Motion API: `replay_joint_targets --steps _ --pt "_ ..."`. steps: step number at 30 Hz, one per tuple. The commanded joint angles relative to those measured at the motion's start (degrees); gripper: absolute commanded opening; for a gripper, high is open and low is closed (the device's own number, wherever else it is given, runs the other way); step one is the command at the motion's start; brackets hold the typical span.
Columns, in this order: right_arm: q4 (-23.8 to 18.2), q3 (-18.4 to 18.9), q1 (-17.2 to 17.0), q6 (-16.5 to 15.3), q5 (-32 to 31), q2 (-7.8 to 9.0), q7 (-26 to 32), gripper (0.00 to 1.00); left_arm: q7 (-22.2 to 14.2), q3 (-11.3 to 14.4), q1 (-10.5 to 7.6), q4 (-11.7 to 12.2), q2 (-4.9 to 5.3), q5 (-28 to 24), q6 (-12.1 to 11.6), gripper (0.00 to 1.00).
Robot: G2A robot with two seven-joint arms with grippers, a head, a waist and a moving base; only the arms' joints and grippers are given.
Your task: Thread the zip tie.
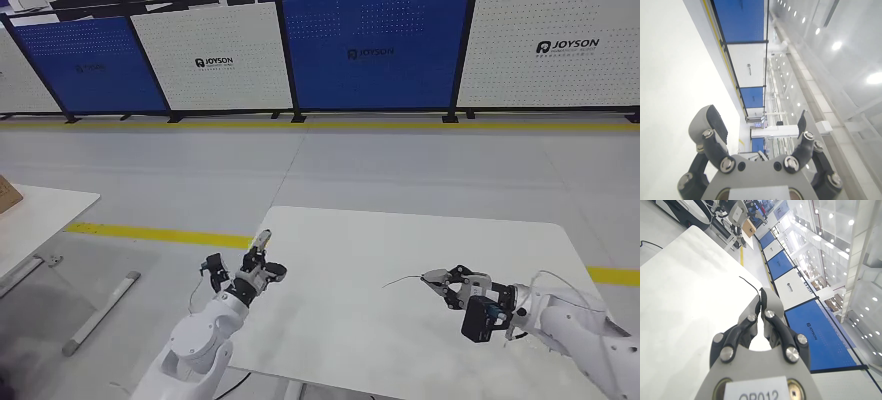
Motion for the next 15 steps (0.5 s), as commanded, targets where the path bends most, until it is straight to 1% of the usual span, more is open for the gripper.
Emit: replay_joint_targets --steps 1,2,3,4,11,12,13,14,15 --pt "0.0 0.0 0.0 0.0 0.0 0.0 0.0 0.0 -5.4 0.1 0.21 -1.3 0.38 0.8 4.2 1.0" --pt "0.0 0.0 0.0 0.0 0.0 0.0 0.0 0.0 -8.3 0.3 0.16 -1.5 0.6 1.2 6.3 1.0" --pt "0.0 0.0 0.0 0.0 0.0 0.0 0.0 0.0 -13.7 0.7 -0.13 -1.3 0.98 1.3 10.5 1.0" --pt "0.0 0.0 0.0 0.0 0.0 0.0 0.0 0.0 -16.6 0.8 -0.28 -0.4 1.2 0.8 10.5 1.0" --pt "0.0 0.0 0.0 0.0 0.0 0.0 0.0 0.0 -16.6 0.8 -0.28 -0.4 1.2 0.8 10.5 1.0" --pt "0.0 0.1 -0.1 0.3 -0.1 -0.01 0.4 0.0 -17.8 1.4 -0.22 -0.5 1.19 0.1 10.5 1.0" --pt "-0.4 0.4 -0.3 1.2 -0.5 -0.12 2.1 0.0 -18.8 1.4 -0.25 -0.1 1.17 -1.3 10.4 1.0" --pt "-1.5 0.7 -0.2 2.4 -1.0 -0.35 4.0 0.0 -19.1 0.9 -0.25 0.4 1.12 -3.6 10.0 1.0" --pt "-2.2 0.5 0.1 2.9 -1.0 -0.56 5.3 0.0 -19.3 0.5 -0.17 0.7 1.05 -5.8 10.1 1.0"
